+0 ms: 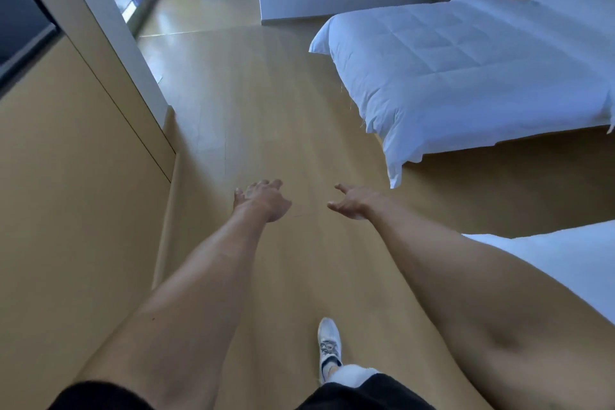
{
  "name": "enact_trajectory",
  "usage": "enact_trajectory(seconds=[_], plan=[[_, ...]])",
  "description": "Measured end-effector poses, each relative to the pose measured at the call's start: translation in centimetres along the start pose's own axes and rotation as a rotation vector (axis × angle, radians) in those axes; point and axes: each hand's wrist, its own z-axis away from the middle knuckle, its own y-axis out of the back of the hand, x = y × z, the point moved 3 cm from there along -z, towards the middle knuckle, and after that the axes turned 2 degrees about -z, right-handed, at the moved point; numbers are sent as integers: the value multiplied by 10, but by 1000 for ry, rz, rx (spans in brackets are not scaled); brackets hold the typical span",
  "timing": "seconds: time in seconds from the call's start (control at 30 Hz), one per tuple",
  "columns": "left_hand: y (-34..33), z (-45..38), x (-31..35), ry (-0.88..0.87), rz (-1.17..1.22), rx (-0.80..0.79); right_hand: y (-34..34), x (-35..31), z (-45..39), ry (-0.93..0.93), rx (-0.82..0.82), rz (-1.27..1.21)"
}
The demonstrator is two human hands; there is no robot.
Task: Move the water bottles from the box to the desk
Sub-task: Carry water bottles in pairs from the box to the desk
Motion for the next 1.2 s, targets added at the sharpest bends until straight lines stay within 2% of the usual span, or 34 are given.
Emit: enact_trajectory(seconds=[0.4, 0.67, 0.97, 1.2], plan=[[96, -199, 15, 95, 45, 21, 127, -22, -194, 68, -23, 16], [145, -331, 21, 32, 68, 38, 188, -43, -312, 55, -25, 14], [224, -527, -14, -32, 99, -9, 285, -107, -479, 3, -44, 66], [287, -649, -48, -38, 84, -26, 363, -166, -584, 42, 18, 170]])
